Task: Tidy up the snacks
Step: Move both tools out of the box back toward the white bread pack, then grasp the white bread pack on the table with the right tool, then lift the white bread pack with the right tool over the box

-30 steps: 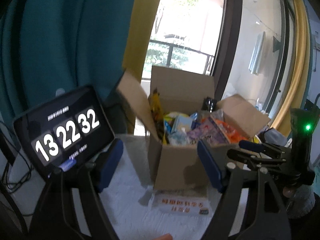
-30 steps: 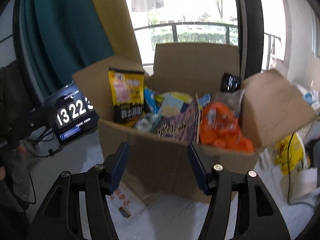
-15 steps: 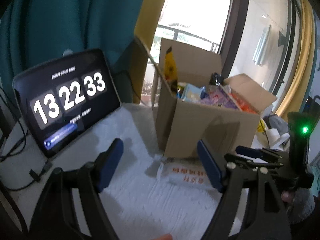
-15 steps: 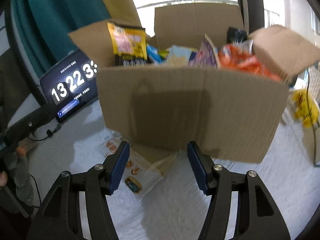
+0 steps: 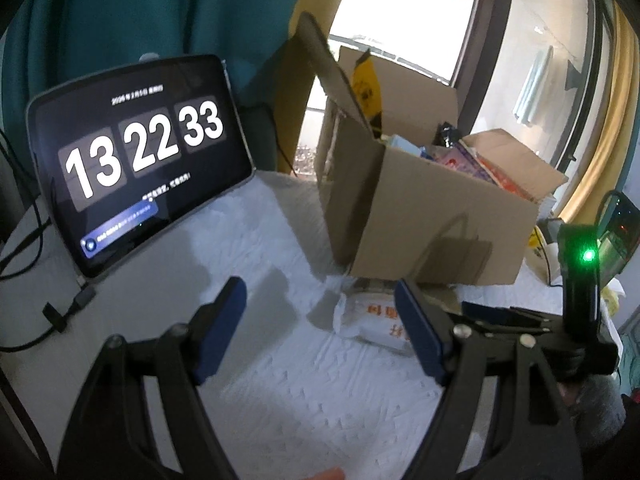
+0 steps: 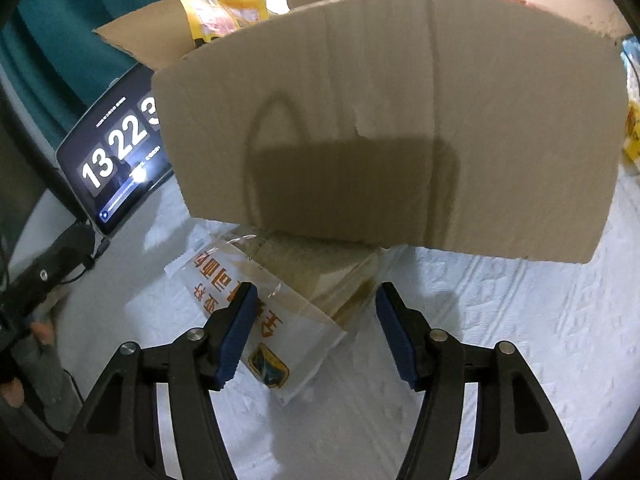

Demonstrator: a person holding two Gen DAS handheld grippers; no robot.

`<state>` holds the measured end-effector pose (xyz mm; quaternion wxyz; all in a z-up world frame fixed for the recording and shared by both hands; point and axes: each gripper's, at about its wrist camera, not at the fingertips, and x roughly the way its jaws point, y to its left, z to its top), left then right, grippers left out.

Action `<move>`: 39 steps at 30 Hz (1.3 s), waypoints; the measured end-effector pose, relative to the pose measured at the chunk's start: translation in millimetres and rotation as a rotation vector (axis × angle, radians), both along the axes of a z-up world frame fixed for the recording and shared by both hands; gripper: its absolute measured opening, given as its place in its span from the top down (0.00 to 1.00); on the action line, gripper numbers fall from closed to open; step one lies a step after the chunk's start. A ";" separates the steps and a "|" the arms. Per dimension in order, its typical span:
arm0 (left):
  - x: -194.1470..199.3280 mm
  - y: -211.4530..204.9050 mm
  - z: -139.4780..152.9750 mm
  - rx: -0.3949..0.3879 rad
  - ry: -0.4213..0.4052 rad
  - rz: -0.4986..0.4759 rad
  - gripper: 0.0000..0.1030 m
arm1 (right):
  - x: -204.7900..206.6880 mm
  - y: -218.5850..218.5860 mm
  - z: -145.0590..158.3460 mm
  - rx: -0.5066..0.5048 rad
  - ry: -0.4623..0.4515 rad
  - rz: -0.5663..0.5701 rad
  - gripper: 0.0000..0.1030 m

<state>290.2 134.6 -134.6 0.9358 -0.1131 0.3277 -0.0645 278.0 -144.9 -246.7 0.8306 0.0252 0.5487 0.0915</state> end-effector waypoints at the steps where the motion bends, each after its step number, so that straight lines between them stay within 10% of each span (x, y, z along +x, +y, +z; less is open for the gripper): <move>1: 0.8 1.0 -2.0 -0.001 0.007 0.003 0.24 | 0.6 -0.4 -2.5 0.012 0.002 -0.009 0.34; 22: -26.1 -3.6 10.1 -0.001 0.005 0.038 0.24 | -34.1 22.2 6.4 0.040 -0.038 0.112 0.64; 39: -54.6 -47.0 44.4 0.035 -0.053 0.005 0.24 | -88.8 -6.2 76.9 -0.019 -0.177 0.180 0.74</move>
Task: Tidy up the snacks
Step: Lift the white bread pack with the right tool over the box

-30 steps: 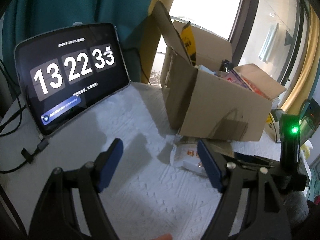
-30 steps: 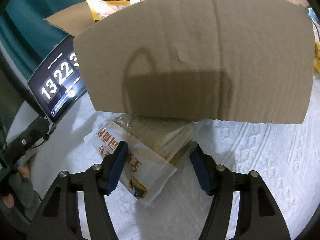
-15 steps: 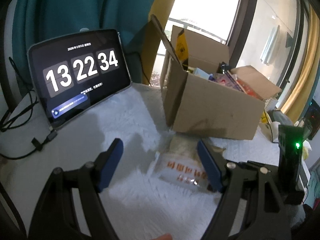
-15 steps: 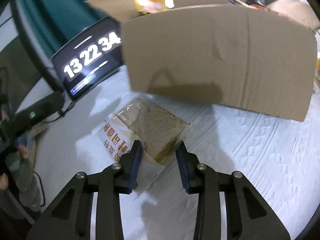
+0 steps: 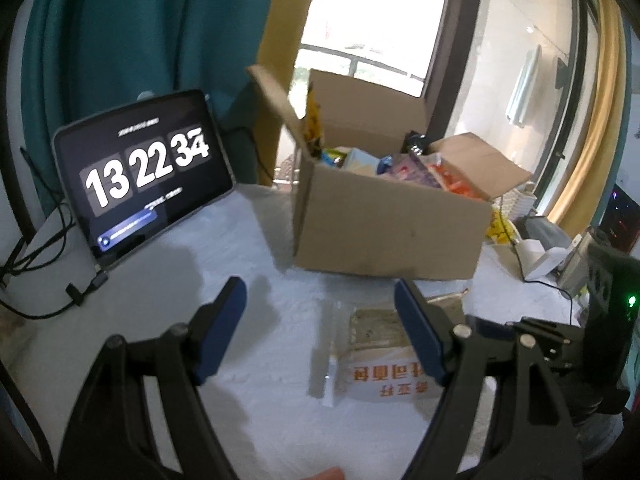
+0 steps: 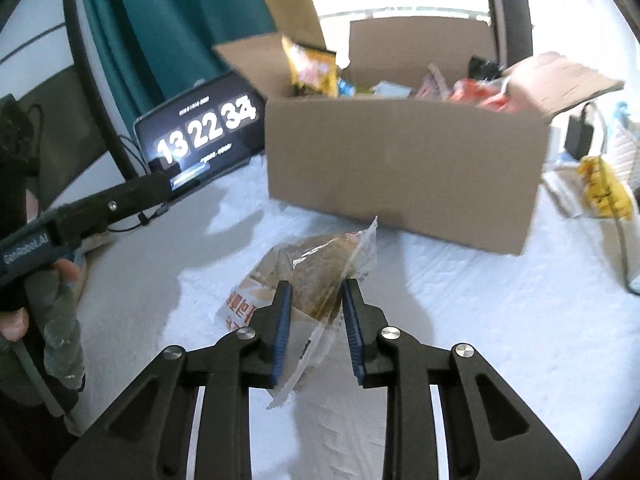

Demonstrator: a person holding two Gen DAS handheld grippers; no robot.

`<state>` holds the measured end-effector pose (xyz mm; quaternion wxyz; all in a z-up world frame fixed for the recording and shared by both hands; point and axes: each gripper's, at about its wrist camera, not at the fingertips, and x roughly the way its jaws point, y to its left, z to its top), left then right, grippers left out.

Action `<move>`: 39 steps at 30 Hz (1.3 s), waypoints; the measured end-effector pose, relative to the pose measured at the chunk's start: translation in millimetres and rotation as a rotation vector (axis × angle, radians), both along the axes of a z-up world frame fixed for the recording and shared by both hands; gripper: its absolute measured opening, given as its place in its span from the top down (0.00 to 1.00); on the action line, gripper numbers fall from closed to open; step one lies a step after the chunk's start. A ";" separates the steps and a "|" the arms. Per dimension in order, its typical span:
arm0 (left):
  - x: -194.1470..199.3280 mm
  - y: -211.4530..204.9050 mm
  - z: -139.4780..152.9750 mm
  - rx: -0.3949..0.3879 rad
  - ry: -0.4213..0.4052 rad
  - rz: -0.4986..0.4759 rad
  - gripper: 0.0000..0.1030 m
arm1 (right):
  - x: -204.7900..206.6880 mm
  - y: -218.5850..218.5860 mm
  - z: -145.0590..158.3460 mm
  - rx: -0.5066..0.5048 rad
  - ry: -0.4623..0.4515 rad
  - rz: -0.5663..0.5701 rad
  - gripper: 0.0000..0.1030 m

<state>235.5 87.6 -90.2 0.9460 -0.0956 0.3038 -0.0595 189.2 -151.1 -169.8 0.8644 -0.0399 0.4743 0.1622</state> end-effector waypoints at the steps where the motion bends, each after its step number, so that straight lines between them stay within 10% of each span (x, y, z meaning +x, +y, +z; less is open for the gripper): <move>1: 0.0 -4.4 3.0 0.004 -0.005 -0.005 0.24 | -0.8 -5.0 6.3 0.001 -0.014 -0.003 0.75; 23: 37.6 -54.7 62.0 0.056 -0.099 -0.052 0.24 | 34.9 -61.0 113.7 0.021 -0.268 -0.015 0.76; 39: 108.3 -43.0 79.0 0.101 -0.147 -0.062 0.24 | 122.9 -64.5 120.6 -0.015 -0.336 -0.023 0.76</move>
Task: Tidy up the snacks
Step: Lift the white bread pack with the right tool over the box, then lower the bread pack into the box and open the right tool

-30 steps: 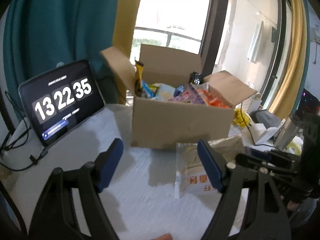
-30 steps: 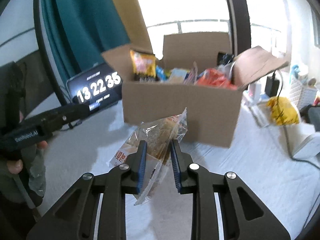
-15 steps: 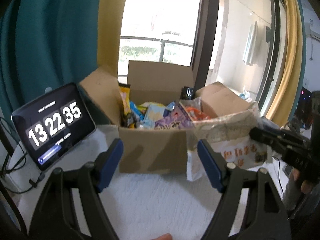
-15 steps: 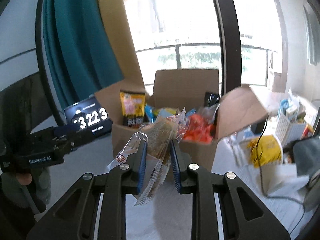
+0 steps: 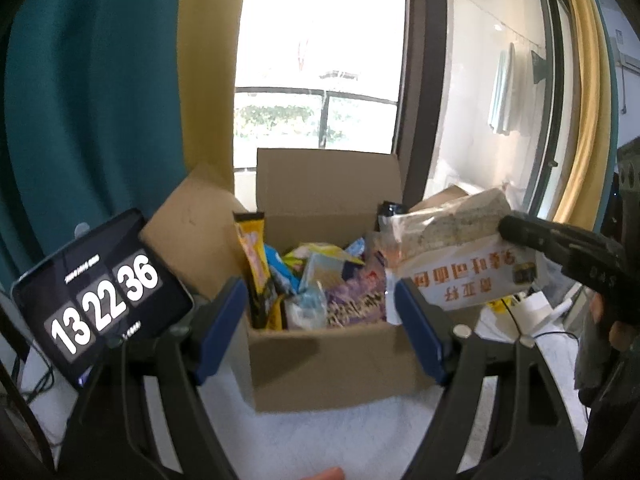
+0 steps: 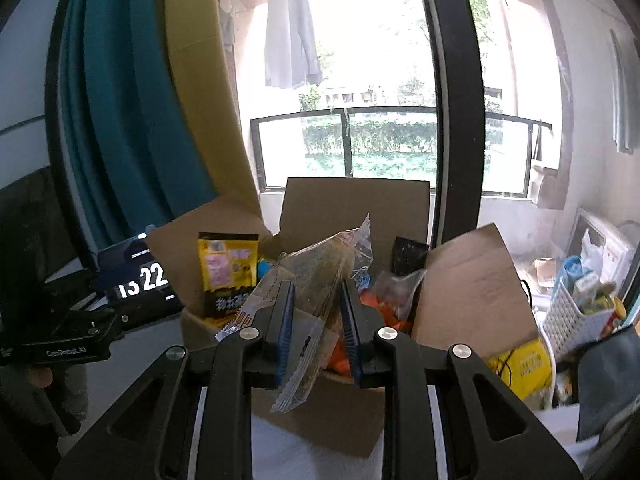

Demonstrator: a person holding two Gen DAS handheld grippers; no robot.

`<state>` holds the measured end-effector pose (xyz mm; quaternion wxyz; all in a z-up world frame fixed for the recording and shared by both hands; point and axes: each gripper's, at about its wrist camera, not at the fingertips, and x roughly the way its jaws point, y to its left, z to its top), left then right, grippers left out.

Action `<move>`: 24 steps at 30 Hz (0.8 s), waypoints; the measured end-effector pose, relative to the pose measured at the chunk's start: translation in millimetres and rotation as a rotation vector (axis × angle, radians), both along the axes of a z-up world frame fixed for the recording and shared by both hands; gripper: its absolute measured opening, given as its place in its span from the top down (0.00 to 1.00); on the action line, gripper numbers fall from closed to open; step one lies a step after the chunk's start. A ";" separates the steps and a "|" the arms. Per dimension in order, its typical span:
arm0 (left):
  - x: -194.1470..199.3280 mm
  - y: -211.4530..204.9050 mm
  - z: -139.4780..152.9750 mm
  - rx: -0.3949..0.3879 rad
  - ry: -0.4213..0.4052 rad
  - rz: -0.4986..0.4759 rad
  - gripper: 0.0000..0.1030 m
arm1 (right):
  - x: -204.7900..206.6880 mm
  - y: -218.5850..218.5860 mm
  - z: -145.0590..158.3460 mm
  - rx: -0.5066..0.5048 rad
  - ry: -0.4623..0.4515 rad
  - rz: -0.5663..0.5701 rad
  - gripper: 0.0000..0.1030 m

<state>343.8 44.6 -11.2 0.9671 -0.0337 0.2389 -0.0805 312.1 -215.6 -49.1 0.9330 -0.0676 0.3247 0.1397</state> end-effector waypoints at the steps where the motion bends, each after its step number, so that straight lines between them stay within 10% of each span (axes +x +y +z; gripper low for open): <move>1: 6.3 0.9 -0.2 0.003 0.001 -0.002 0.24 | 7.2 1.0 -3.5 -0.005 0.005 0.000 0.76; 24: 74.0 14.9 -33.8 0.004 0.094 -0.001 0.24 | 81.7 22.6 -104.0 -0.069 0.192 -0.028 0.76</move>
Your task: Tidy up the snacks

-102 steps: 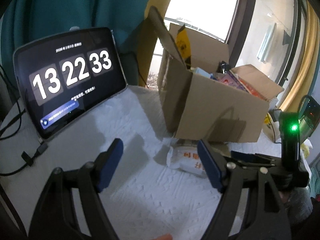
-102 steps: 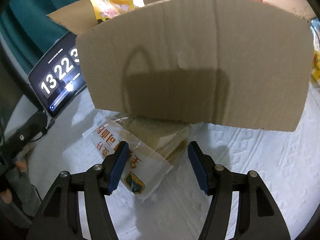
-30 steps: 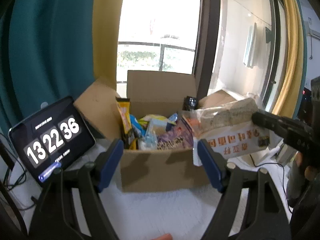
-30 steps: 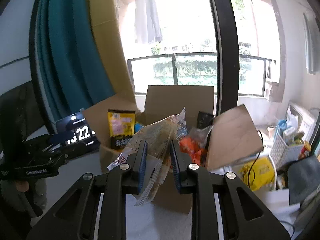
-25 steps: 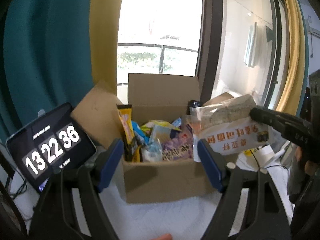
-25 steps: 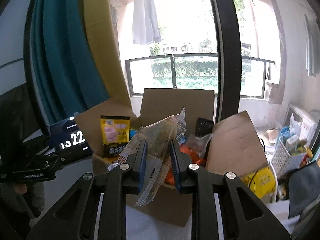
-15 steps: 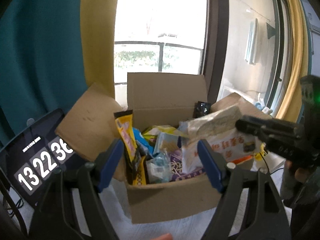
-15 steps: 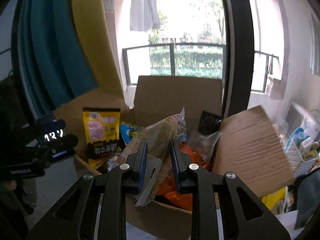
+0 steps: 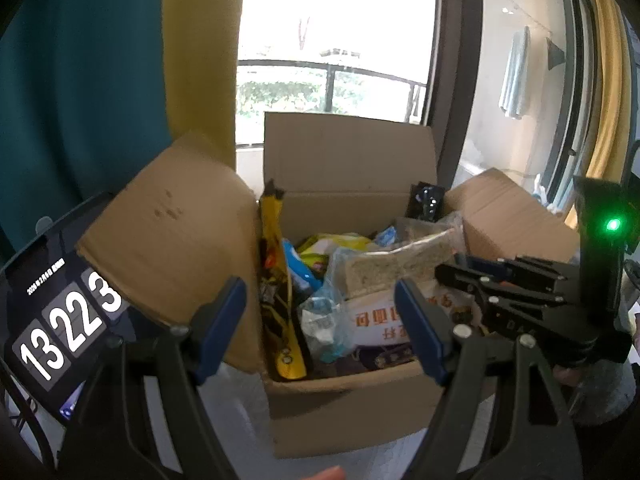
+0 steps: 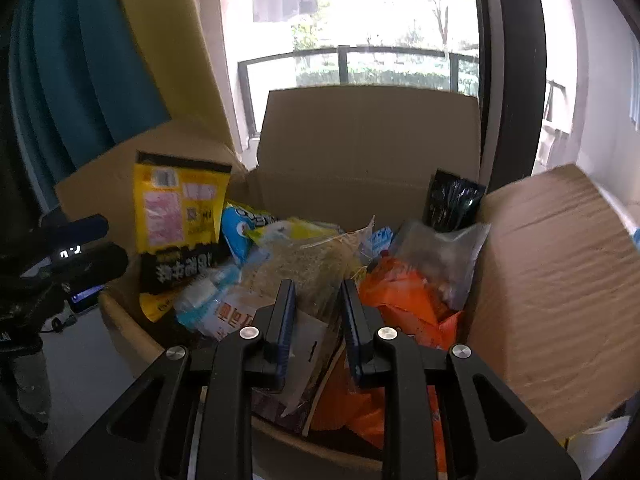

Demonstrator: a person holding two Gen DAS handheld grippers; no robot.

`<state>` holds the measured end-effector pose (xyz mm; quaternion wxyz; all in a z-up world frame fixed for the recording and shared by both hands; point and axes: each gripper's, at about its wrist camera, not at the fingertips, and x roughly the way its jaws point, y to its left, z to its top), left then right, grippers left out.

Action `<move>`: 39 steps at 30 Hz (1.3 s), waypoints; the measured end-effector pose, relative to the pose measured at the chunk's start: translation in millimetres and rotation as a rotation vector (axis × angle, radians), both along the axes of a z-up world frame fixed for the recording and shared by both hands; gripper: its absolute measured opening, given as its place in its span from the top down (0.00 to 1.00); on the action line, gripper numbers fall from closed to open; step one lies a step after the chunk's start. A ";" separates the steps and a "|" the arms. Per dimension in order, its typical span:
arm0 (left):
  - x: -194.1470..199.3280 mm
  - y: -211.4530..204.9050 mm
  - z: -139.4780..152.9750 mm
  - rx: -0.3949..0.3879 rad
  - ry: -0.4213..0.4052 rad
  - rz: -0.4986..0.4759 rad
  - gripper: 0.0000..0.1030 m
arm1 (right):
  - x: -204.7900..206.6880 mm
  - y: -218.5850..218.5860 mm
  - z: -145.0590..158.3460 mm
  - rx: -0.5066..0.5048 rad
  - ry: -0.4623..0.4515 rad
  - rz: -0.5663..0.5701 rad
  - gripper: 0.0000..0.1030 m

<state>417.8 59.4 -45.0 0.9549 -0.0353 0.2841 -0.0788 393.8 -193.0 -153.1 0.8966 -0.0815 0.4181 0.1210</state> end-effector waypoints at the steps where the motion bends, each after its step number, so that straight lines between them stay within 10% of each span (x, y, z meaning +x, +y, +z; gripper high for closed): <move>1: 1.9 1.0 -1.7 0.000 0.001 0.001 0.24 | 0.3 -0.3 -3.4 0.000 0.009 -0.001 0.76; 13: 9.0 0.4 -11.1 -0.004 0.024 0.003 0.24 | 2.9 2.1 -8.1 -0.003 0.025 -0.020 0.75; 28: -25.5 -12.6 12.5 -0.025 -0.028 -0.005 0.24 | -32.2 -7.9 33.8 -0.049 -0.026 -0.080 0.51; 39: -77.0 -11.6 30.7 -0.039 -0.084 0.033 0.07 | -80.9 -3.3 72.6 -0.071 -0.101 -0.095 0.44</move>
